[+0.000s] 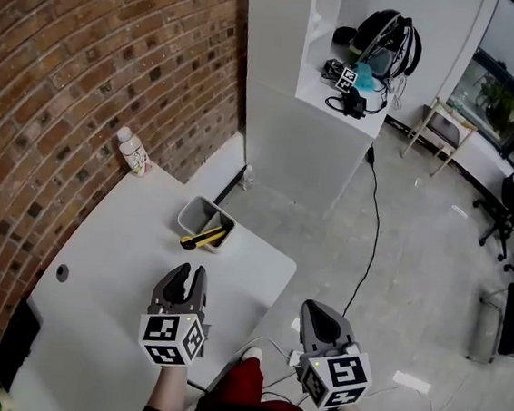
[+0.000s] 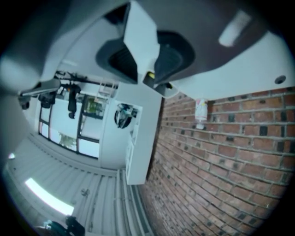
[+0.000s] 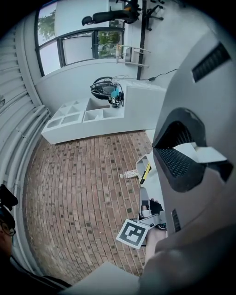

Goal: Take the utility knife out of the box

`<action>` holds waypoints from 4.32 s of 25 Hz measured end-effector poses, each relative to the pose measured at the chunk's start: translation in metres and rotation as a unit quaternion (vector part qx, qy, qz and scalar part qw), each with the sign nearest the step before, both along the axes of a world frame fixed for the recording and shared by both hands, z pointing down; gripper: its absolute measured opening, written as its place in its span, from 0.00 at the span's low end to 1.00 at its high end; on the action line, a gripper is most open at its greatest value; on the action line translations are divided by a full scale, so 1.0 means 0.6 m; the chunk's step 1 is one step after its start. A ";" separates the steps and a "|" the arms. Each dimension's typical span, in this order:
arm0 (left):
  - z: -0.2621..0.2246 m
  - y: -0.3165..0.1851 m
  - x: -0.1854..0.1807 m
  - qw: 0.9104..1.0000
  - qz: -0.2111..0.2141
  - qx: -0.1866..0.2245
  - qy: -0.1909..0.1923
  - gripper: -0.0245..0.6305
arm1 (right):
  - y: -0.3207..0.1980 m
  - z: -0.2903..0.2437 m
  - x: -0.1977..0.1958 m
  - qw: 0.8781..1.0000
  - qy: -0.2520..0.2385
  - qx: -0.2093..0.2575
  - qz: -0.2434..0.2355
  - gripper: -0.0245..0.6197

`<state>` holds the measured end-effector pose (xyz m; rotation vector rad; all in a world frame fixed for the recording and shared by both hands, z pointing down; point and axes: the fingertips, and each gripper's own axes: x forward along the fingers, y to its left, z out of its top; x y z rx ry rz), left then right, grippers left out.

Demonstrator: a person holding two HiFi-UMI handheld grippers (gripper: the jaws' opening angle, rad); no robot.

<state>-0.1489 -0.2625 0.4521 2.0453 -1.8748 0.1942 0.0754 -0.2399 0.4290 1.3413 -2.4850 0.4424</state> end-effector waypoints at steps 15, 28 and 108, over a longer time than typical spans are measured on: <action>0.056 -0.060 -0.036 0.996 -0.030 -0.045 0.074 0.28 | -0.074 0.044 -0.101 0.997 0.001 -0.030 -0.067 0.05; 0.076 -0.097 -0.040 0.992 -0.050 -0.052 0.102 0.30 | -0.109 0.098 -0.144 0.993 0.007 -0.057 -0.101 0.05; -0.112 -0.082 0.052 0.992 0.067 0.086 0.056 0.15 | -0.083 0.009 -0.063 0.999 0.035 -0.002 0.023 0.05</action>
